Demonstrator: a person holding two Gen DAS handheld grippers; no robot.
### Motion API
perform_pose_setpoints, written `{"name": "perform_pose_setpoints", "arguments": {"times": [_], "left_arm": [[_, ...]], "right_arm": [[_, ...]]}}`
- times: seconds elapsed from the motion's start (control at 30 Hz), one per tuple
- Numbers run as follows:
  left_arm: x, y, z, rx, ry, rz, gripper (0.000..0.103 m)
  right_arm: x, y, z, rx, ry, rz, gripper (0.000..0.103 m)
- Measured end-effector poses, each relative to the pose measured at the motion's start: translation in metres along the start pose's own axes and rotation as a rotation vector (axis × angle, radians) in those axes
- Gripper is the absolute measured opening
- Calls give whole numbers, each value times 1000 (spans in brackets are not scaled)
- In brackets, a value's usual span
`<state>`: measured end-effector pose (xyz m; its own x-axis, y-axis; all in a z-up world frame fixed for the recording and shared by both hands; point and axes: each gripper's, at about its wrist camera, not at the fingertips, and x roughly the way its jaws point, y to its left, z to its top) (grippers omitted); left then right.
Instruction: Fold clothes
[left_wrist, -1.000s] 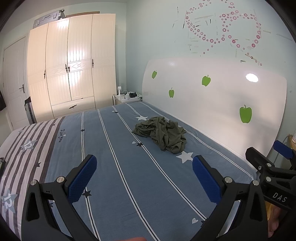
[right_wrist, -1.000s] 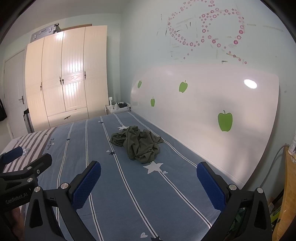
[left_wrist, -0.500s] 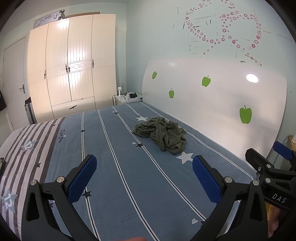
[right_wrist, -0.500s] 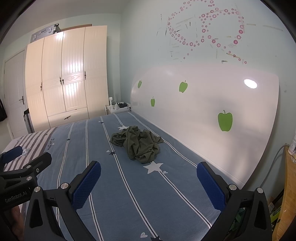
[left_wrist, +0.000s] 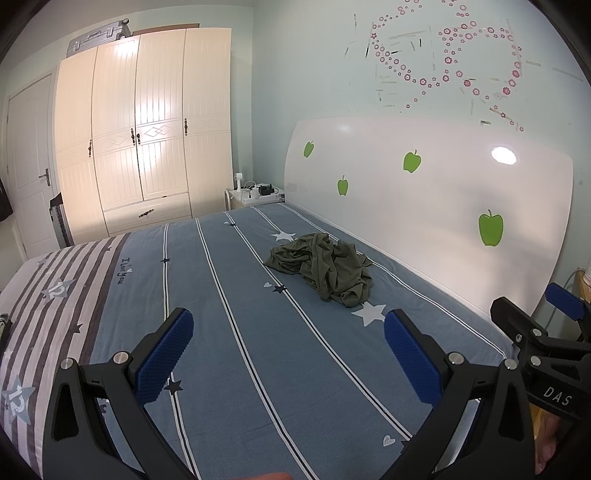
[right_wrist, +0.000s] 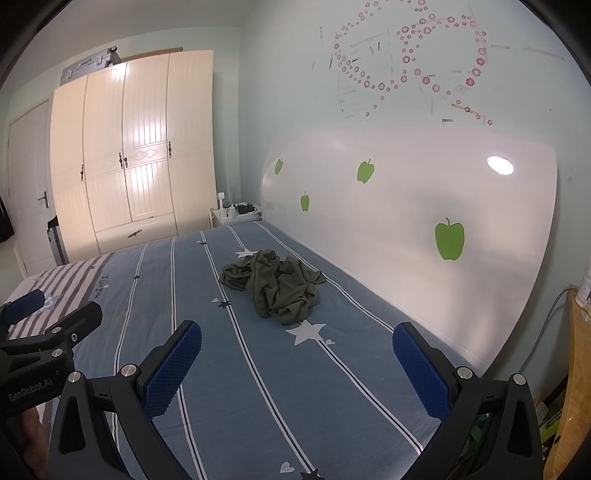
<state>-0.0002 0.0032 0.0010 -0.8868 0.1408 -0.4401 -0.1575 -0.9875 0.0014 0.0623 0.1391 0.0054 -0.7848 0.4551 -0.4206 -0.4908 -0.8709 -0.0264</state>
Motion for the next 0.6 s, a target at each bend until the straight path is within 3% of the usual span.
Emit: {"name": "perform_pose_setpoints", "arguments": {"times": [0.6], "left_arm": [[3,0,1,5,4,-19,102]], "right_arm": [[5,-3,0,5,5,3,103]]}}
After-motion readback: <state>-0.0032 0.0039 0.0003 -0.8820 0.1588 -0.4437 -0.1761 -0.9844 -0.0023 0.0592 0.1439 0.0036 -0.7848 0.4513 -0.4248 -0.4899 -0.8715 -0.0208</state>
